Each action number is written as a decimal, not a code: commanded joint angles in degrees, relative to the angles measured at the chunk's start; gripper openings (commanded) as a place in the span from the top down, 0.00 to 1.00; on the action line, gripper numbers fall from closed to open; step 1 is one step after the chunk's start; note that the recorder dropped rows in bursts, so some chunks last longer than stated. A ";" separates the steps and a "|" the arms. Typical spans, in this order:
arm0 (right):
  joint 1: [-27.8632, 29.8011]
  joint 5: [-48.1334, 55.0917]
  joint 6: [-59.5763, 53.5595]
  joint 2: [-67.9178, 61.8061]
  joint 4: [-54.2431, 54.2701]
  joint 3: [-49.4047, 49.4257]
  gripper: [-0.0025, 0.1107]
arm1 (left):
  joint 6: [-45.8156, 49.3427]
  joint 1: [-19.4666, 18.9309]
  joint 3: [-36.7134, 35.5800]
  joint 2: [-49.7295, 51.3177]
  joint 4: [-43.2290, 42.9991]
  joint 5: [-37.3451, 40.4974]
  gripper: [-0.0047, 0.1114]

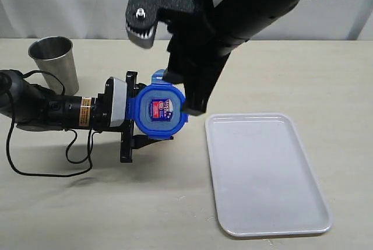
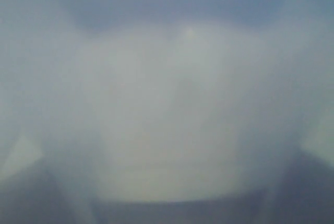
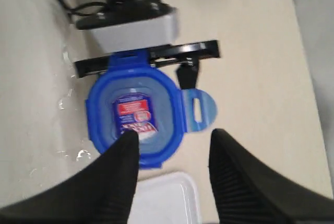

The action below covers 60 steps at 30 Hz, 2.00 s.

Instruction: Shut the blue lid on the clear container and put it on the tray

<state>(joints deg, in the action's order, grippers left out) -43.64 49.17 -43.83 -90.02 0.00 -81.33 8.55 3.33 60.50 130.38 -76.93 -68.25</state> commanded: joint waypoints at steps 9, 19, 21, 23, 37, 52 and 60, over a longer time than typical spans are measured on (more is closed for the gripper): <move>0.31 -2.47 -4.13 -8.77 -2.57 0.38 0.61 | 3.24 -0.02 0.30 -0.78 -0.33 -1.71 0.96; 0.31 -3.19 -0.58 -12.38 -6.46 -3.65 0.60 | 3.03 0.08 0.30 -0.78 -0.33 -1.71 0.96; 0.46 -1.53 -0.29 -13.02 -6.70 -3.77 0.60 | 3.03 0.08 0.30 -0.78 -0.33 -1.71 0.96; 0.93 -0.56 -0.16 -13.64 -6.34 -3.77 0.60 | 2.71 0.08 0.30 -0.78 -0.33 -1.71 0.96; 1.20 8.25 -4.36 -20.58 -1.46 -4.93 0.61 | 2.32 0.08 0.30 -0.78 -0.33 -1.71 0.96; 1.34 10.36 2.65 -21.38 -6.98 -10.02 0.72 | -2.62 -0.02 0.30 -0.78 0.10 -1.71 0.96; 7.42 3.40 13.84 -16.41 -6.84 -10.02 0.72 | -9.08 -0.02 0.30 -0.78 1.91 -1.71 0.96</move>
<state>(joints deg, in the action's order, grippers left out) -37.84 56.17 -34.13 -107.22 -5.51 -91.84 3.75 3.23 60.93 130.38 -75.68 -67.51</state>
